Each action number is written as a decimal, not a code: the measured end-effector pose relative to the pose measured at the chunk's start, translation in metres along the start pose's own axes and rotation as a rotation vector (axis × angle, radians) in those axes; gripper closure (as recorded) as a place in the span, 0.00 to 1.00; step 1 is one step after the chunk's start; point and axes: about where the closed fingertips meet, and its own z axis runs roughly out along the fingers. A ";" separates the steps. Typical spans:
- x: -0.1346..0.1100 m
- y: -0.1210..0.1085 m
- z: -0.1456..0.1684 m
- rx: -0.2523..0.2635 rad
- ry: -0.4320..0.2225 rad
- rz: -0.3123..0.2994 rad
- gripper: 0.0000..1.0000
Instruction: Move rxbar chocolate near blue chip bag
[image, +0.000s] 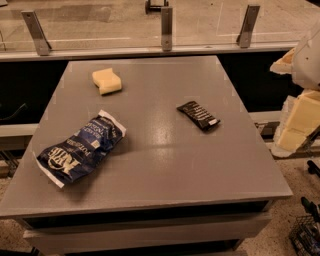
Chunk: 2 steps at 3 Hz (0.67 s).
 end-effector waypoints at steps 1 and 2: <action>0.000 0.000 0.000 0.000 0.000 0.000 0.00; 0.000 -0.005 -0.002 0.000 -0.011 0.010 0.00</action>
Offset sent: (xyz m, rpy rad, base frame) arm 0.0081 -0.0048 0.0013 0.0310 0.0190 -0.0135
